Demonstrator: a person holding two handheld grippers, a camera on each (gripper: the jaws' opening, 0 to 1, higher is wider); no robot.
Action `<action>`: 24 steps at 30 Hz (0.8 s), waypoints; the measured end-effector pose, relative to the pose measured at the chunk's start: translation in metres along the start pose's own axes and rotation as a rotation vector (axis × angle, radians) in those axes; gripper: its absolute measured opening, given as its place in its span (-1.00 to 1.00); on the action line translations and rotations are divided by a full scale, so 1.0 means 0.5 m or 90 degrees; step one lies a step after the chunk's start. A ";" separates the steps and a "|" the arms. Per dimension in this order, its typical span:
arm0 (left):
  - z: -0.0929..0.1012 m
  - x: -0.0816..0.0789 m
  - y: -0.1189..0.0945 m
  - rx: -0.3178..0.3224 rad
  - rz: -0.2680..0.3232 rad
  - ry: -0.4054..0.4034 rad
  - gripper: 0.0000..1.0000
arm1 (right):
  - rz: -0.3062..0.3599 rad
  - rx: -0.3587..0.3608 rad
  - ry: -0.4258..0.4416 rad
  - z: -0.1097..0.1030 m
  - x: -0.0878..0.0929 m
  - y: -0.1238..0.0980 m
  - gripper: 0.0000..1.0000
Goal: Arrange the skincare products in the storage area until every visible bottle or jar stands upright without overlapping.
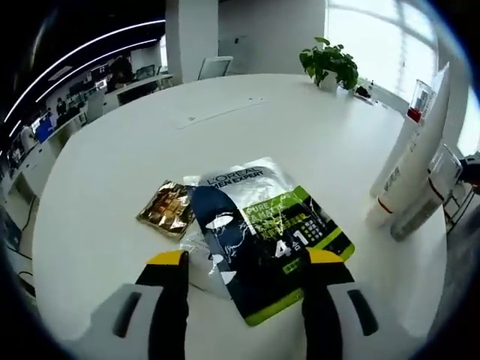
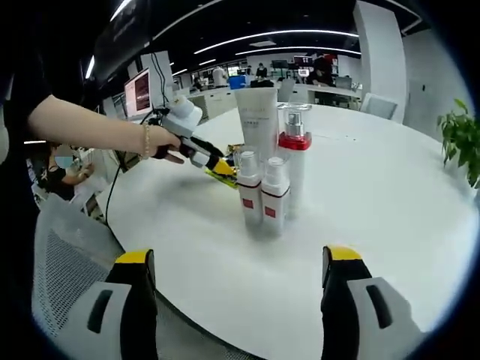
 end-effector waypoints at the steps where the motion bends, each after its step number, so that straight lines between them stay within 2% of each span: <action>1: 0.004 0.000 -0.002 -0.003 -0.001 -0.001 0.14 | 0.001 0.000 0.001 0.000 -0.001 0.000 0.83; 4: 0.008 0.001 -0.009 -0.015 -0.010 -0.008 0.12 | 0.004 0.002 0.002 0.001 -0.002 -0.001 0.83; 6: 0.025 0.000 -0.011 -0.012 -0.012 -0.012 0.17 | 0.005 0.002 0.002 0.001 -0.002 -0.001 0.83; 7: 0.043 -0.006 -0.015 -0.009 -0.011 -0.014 0.22 | 0.005 0.002 0.002 0.001 -0.003 -0.001 0.83; 11: 0.064 -0.015 -0.011 -0.010 -0.012 -0.061 0.51 | 0.006 0.002 0.002 0.000 -0.004 -0.001 0.83; 13: 0.067 -0.025 -0.010 -0.021 -0.010 -0.096 0.58 | 0.007 0.002 0.002 0.000 -0.004 -0.001 0.83; 16: 0.069 -0.032 -0.005 -0.056 -0.008 -0.113 0.70 | 0.006 0.003 0.003 0.001 -0.004 -0.002 0.83; 20: 0.081 -0.026 0.007 -0.089 -0.024 -0.110 0.70 | 0.008 0.004 0.004 0.002 -0.004 -0.002 0.83; 24: 0.073 -0.015 0.022 -0.116 -0.038 -0.096 0.64 | 0.006 0.004 0.004 0.002 -0.002 -0.002 0.83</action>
Point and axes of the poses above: the point that each gripper's makers call its tool centre point, and the gripper's own axes: y roughly forward along the fingers, z roughly to its right, x roughly out of its underside, the point moved 1 cm from there along -y, roughly backward along the fingers, and after that the axes turned 14 degrees about -x, right-handed, at the moved point
